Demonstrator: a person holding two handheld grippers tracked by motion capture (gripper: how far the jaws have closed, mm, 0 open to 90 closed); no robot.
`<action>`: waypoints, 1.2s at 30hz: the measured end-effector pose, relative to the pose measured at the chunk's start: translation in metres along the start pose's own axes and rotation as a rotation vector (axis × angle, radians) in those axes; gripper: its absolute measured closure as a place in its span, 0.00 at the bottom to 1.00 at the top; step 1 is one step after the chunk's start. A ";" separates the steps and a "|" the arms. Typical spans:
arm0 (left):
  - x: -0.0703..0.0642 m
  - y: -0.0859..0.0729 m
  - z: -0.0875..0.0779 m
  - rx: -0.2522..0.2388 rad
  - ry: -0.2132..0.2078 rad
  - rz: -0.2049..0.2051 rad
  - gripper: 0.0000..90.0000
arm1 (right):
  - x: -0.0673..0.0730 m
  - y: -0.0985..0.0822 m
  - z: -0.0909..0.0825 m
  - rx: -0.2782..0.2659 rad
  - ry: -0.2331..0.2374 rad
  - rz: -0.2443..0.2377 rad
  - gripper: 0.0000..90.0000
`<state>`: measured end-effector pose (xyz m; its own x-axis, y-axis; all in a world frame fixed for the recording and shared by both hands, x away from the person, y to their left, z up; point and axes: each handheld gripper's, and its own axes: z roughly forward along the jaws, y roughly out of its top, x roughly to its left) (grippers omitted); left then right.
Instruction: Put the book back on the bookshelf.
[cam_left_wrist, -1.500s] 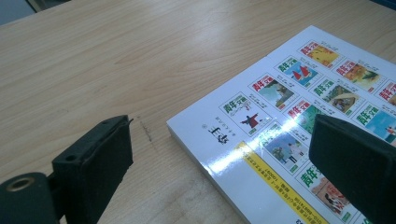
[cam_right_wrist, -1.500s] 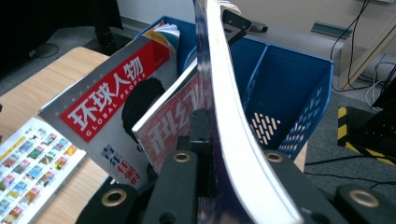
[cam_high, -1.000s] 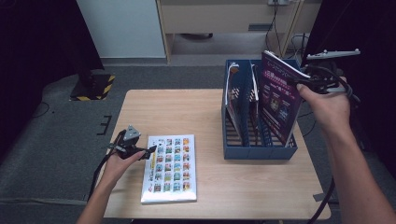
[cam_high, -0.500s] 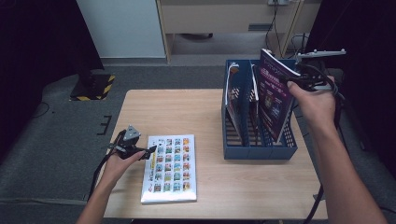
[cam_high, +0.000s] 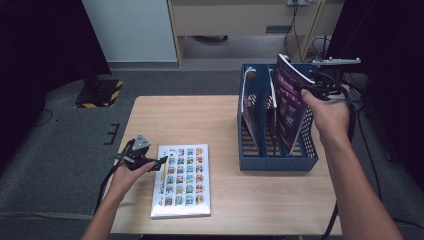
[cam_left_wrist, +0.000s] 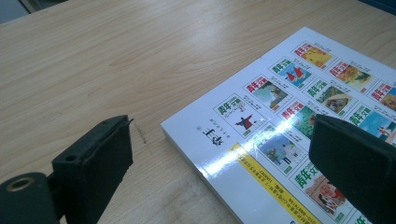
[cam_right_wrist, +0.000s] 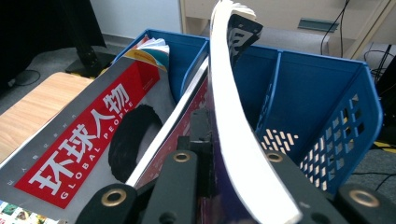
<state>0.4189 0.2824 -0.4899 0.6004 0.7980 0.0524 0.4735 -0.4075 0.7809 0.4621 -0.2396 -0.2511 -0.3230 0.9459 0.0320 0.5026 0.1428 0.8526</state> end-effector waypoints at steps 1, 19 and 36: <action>0.000 0.000 0.000 0.003 0.000 0.003 0.06 | 0.000 -0.001 0.001 -0.003 0.001 0.001 0.92; -0.002 0.000 0.001 0.011 -0.002 0.013 0.06 | 0.000 -0.013 0.010 -0.024 0.002 0.021 0.92; -0.003 0.000 0.003 0.016 -0.002 0.021 0.06 | 0.000 -0.029 0.023 -0.012 0.004 0.032 0.92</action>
<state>0.4189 0.2792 -0.4921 0.6115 0.7884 0.0669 0.4711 -0.4308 0.7697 0.4664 -0.2365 -0.2876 -0.3107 0.9485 0.0612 0.5030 0.1094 0.8574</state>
